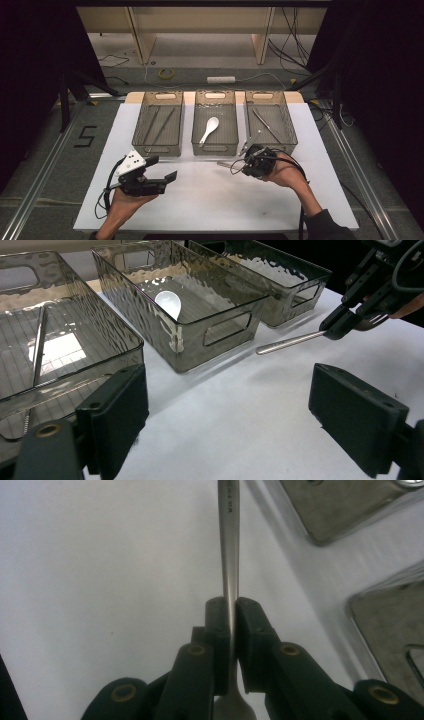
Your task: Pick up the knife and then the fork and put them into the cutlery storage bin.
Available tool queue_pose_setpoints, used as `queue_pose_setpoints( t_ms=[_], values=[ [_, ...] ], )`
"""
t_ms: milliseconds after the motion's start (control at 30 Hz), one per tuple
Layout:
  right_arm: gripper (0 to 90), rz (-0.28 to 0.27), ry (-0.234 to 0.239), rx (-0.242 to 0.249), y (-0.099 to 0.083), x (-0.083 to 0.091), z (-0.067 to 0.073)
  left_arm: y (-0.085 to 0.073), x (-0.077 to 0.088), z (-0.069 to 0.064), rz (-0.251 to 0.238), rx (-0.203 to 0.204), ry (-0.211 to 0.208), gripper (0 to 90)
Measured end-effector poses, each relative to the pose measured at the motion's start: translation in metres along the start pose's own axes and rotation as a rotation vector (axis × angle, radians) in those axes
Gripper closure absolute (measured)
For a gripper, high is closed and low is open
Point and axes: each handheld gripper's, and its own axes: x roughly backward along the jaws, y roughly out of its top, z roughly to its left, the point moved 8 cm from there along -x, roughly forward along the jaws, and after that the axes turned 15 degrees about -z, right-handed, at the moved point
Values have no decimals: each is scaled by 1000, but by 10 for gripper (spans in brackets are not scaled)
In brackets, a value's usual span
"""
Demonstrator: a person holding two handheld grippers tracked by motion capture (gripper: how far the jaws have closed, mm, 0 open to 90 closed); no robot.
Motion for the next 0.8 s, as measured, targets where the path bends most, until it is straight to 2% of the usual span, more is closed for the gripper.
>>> queue_pose_setpoints(
  t_ms=[567,800],
  values=[
    [852,-52,-52,-25,11,19,-21,0,0,1,-3,8,6,156],
    [852,-112,-81,-48,25,38,-38,0,-1,1,-1,9,7,155]
  ],
)
